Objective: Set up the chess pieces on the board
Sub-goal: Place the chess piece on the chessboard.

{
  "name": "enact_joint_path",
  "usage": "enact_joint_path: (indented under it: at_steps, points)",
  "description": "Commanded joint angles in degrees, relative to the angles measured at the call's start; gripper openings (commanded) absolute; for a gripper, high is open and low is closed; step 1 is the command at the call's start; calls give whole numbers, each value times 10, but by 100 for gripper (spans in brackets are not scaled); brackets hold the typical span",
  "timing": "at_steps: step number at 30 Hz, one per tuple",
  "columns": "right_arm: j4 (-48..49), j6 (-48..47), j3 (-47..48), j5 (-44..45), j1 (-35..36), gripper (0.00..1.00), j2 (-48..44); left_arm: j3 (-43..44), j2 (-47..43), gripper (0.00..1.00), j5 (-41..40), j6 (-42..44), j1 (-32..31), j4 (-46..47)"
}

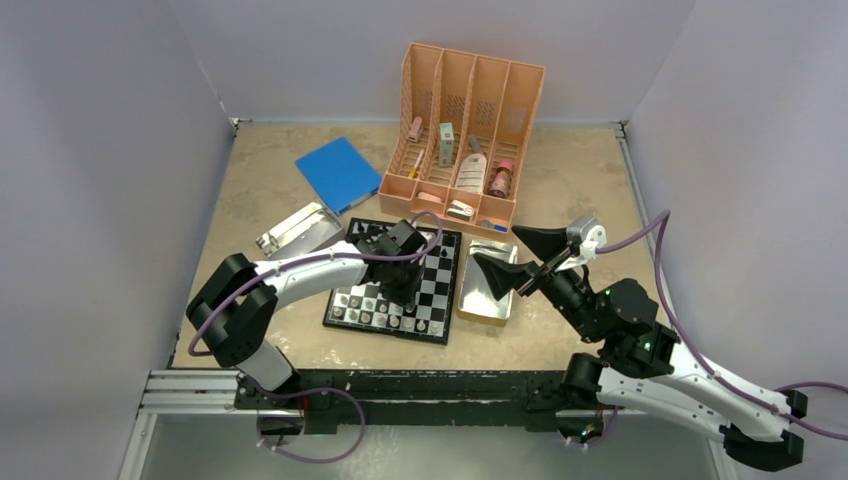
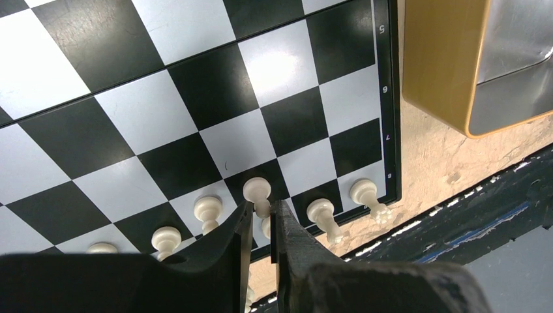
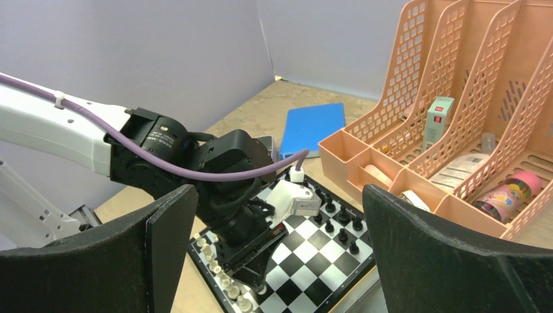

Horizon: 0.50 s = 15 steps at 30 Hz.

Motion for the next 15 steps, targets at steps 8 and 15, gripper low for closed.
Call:
enact_joint_path:
  at_steps: [8,15]
  points:
    - [44,8,-5,-10,1,99,16,43,-35,17,16,-7,-4,-4]
    - [72,39,-26,-41,1,99,62,86,-63,23,-74,-27,3,-16]
